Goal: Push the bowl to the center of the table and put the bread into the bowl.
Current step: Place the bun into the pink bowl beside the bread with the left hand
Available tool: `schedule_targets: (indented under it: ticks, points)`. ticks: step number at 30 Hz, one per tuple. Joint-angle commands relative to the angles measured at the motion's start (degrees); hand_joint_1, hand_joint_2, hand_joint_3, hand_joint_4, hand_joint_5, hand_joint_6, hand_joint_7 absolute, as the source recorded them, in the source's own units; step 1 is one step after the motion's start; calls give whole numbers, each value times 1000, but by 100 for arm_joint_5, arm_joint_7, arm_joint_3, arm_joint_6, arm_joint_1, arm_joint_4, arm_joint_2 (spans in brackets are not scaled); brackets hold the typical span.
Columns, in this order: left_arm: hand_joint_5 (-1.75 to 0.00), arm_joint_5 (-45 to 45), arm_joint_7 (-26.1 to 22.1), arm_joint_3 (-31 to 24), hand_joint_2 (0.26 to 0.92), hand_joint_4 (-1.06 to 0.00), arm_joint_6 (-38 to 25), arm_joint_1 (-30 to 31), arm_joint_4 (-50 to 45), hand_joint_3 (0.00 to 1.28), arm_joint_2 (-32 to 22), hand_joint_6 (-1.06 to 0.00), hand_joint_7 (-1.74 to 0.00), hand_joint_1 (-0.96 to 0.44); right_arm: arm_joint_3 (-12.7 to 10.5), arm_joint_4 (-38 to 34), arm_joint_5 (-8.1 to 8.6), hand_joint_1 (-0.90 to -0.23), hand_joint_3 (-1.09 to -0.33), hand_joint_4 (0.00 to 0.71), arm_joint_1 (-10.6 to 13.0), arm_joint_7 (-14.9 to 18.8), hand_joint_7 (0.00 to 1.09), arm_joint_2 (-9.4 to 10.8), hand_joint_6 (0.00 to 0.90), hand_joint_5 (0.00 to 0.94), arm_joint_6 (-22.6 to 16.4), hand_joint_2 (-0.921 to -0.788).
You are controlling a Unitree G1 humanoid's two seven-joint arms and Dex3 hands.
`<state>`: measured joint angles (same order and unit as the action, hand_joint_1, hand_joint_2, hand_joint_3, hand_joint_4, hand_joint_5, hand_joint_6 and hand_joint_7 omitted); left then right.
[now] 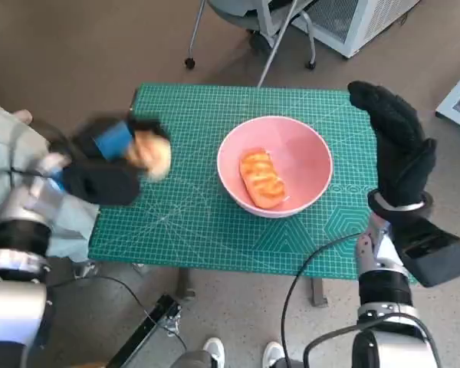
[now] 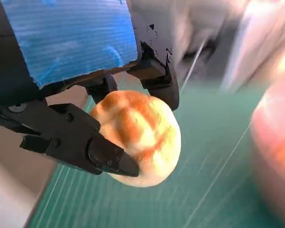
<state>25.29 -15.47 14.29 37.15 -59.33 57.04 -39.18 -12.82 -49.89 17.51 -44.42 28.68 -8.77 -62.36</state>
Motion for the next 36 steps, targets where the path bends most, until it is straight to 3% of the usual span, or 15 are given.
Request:
schedule_targets:
  ticks: [1,11,17,21,23,24,25,27,28,31,36]
  points:
    - [-1212,-246,-15,-217,906,-660,77,-251,-620,72,67,-708,-1075,2,34,-45,-57,-606,-730,312,94,0,814,-11,-1,1,59,-921]
    - [-1118,-264,-167,-118,901,-698,-425,-531,-1724,59,750,-716,-1120,2,66,1,31,-610,-728,312,89,44,815,34,-1,1,122,-921]
    - [-1090,-83,-96,202,908,-714,-196,-824,-1198,42,1322,-710,-1135,2,70,-14,23,-607,-727,312,86,23,815,72,-1,1,106,-921]
    - [-1181,-24,-155,366,918,-643,-173,-921,-649,73,1650,-666,-1160,1,65,-6,9,-611,-726,313,100,2,815,80,-1,1,104,-921]
    - [-1305,-18,-368,460,919,-520,-355,-921,-439,179,1794,-541,-1286,0,59,-3,15,-613,-726,313,110,6,815,74,-1,1,107,-921]
    - [-1022,-15,-481,504,877,-360,-458,-923,-367,189,1849,-368,-1088,-34,55,-2,18,-615,-725,313,114,10,815,70,-1,1,107,-921]
    - [-877,2,-703,576,865,-325,-663,-949,-314,186,1916,-319,-992,-45,49,3,25,-615,-725,313,119,14,815,62,-1,1,112,-921]
    - [-410,-1,-1031,658,821,-165,-966,-990,-252,144,2026,-131,-706,-71,42,20,30,-615,-725,313,131,14,815,48,-1,1,121,-921]
    - [-282,-17,-1149,678,804,-114,-1079,-1000,-240,128,2069,-84,-633,-89,39,29,30,-613,-725,313,136,11,815,43,-1,1,124,-921]
    - [-125,-135,-1263,643,784,-57,-1116,-943,-179,102,2202,-28,-560,-147,31,59,0,-606,-726,312,156,-25,816,22,-1,1,126,-921]
    - [-51,-269,-1251,540,803,-38,-975,-795,-136,88,2303,-4,-518,-242,23,110,-38,-600,-729,312,185,-78,816,-7,-1,1,119,-921]
